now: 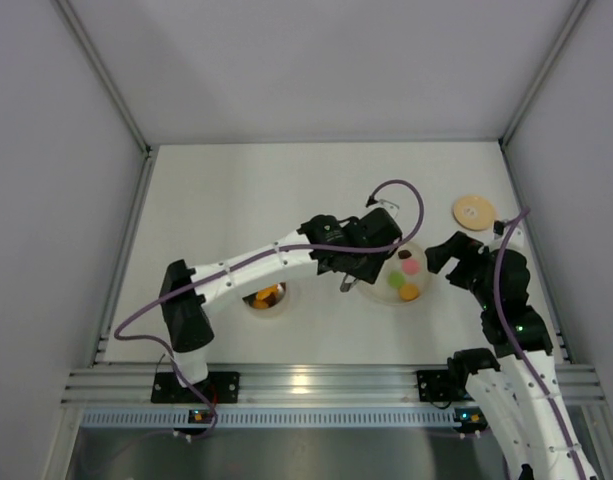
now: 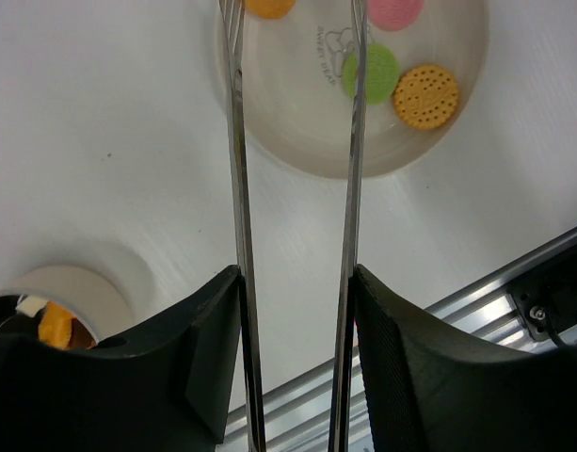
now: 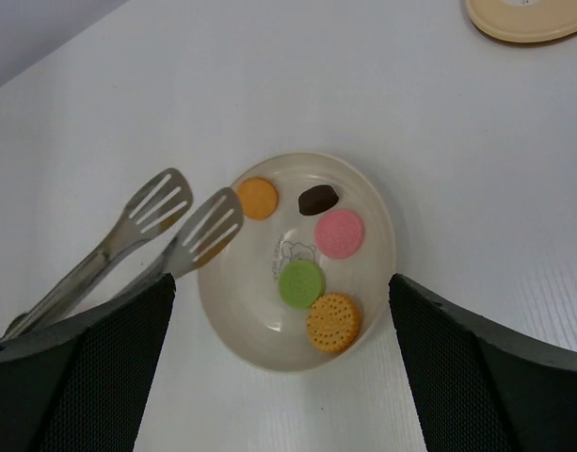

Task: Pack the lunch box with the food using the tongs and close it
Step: Pick up the fake food from the plate.

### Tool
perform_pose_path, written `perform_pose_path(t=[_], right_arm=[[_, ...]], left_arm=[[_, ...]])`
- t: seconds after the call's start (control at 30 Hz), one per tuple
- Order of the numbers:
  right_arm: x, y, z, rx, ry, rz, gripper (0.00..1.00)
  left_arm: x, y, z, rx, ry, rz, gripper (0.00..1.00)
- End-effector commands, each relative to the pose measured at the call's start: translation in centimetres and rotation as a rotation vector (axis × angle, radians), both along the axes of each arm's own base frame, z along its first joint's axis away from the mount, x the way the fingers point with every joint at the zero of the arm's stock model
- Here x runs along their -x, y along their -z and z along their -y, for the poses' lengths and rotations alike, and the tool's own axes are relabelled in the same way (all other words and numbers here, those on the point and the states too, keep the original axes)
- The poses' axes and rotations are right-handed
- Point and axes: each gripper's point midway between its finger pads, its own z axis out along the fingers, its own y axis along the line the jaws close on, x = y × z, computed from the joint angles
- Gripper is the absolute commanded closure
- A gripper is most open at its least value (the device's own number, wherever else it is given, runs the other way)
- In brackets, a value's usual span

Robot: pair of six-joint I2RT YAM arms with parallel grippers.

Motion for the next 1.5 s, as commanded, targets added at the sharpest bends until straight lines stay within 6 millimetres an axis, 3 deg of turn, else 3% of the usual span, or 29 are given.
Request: perform_pose_path(t=[0.0, 0.13, 0.33, 0.47, 0.73, 1.47], right_arm=[[0.4, -1.5, 0.9, 0.015, 0.039, 0.031, 0.05], [0.4, -1.6, 0.9, 0.015, 0.040, 0.028, 0.06], [0.4, -1.8, 1.1, 0.026, 0.042, 0.029, 0.06], [0.4, -1.8, 1.1, 0.033, 0.041, 0.028, 0.06], [0.3, -1.8, 1.1, 0.034, 0.037, 0.026, 0.05], [0.3, -1.7, 1.0, 0.031, 0.036, 0.025, 0.05]], left_arm=[[-1.0, -1.2, 4.9, 0.112, 0.108, 0.020, 0.47], [-1.4, -0.3, 7.5, 0.130, 0.160, 0.009, 0.47], [-2.7, 1.9, 8.7, 0.092, 0.158, 0.008, 0.46], [-3.4, 3.3, 8.8, 0.064, 0.141, 0.008, 0.46], [-4.3, 4.2, 8.4, 0.044, 0.121, 0.010, 0.47], [-3.5, 7.0, 7.3, -0.003, 0.133, -0.048, 0.53]])
